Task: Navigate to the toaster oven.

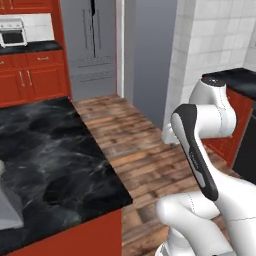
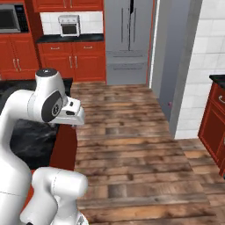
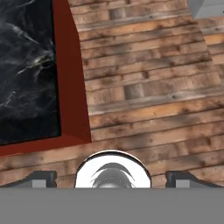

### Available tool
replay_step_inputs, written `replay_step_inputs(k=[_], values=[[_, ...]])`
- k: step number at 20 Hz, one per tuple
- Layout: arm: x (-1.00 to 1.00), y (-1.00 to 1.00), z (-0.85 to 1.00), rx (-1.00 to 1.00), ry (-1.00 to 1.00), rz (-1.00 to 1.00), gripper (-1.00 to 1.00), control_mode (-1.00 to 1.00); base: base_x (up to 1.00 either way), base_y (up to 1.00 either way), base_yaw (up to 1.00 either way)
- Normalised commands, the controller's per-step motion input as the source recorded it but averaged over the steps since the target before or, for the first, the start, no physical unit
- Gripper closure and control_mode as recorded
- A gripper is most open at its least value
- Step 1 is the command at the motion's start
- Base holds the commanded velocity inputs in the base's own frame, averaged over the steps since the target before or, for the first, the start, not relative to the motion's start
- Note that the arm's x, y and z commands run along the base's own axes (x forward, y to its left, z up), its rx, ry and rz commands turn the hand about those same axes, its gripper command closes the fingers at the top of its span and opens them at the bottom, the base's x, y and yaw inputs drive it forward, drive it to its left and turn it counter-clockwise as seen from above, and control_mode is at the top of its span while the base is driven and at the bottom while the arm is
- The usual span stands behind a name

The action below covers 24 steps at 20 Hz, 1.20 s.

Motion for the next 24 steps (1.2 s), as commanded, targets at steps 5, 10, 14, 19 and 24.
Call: replay_step_inputs(k=[5,10,14,19,24], values=[[0.0,0.0,0.0,0.0,0.0,0.0,-1.0,1.0,0.67,-0.88,0.11],[0.0,0.0,0.0,0.0,0.0,0.0,-1.0,1.0,1.0,-0.14,0.12],[0.0,0.0,0.0,0.0,0.0,0.0,-1.0,1.0,1.0,0.01,0.09],[0.0,0.0,0.0,0.0,0.0,0.0,-1.0,1.0,1.0,0.02,0.09],[0.0,0.0,0.0,0.0,0.0,0.0,-1.0,1.0,1.0,0.0,0.09]])
